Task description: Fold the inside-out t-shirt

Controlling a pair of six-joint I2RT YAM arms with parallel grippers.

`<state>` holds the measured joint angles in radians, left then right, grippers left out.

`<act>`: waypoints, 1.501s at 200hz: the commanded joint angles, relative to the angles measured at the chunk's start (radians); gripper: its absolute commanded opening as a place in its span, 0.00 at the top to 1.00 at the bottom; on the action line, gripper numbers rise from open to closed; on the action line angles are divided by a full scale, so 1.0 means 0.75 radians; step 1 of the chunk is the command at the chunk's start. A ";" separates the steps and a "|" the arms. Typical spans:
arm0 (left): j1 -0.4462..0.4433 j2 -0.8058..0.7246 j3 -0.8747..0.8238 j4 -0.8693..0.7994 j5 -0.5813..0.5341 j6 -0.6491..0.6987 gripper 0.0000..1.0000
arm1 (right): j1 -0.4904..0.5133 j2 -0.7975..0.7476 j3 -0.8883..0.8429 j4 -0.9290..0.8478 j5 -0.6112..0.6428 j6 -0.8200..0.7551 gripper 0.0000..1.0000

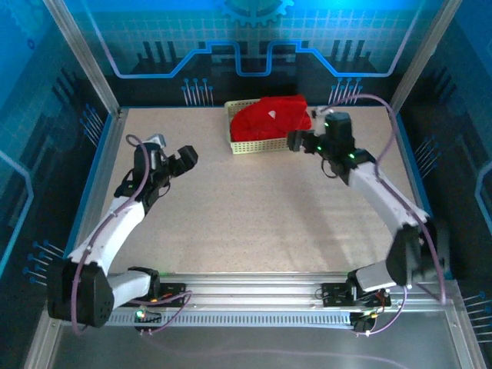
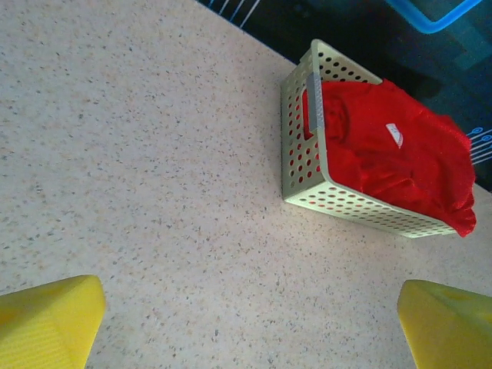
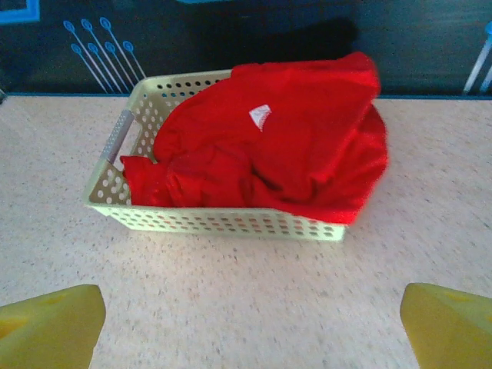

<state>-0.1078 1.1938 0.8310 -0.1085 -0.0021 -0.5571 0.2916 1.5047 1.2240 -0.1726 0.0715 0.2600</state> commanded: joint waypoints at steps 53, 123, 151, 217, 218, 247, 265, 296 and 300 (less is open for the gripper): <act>-0.025 0.444 0.338 -0.098 0.096 -0.066 0.01 | 0.138 0.757 0.767 -0.262 0.158 -0.129 0.00; -0.039 0.552 0.336 -0.072 0.111 -0.081 0.01 | 0.170 1.211 1.262 -0.516 0.242 -0.154 0.00; -0.040 0.548 0.316 -0.071 0.099 -0.077 0.01 | 0.164 1.353 1.437 -0.628 0.268 -0.131 0.02; -0.040 0.536 0.305 -0.091 0.083 -0.064 0.01 | 0.053 1.425 1.506 -0.770 0.322 0.093 0.45; -0.040 0.535 0.305 -0.092 0.082 -0.064 0.01 | 0.052 1.421 1.497 -0.766 0.323 0.095 0.46; -0.040 0.530 0.302 -0.100 0.078 -0.061 0.01 | -0.020 1.248 1.209 -0.633 0.346 0.149 0.64; -0.040 0.520 0.292 -0.100 0.080 -0.059 0.01 | -0.081 1.148 1.053 -0.579 0.362 0.176 0.70; -0.037 0.497 0.280 -0.112 0.069 -0.047 0.01 | -0.224 0.990 0.841 -0.488 0.268 0.218 0.75; -0.037 0.493 0.281 -0.115 0.067 -0.045 0.01 | -0.242 0.976 0.827 -0.486 0.262 0.226 0.75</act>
<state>-0.1341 1.6035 1.0576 -0.1619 0.0570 -0.6029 0.1997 2.3394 1.9324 -0.5835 0.2962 0.3710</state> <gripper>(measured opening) 0.990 0.257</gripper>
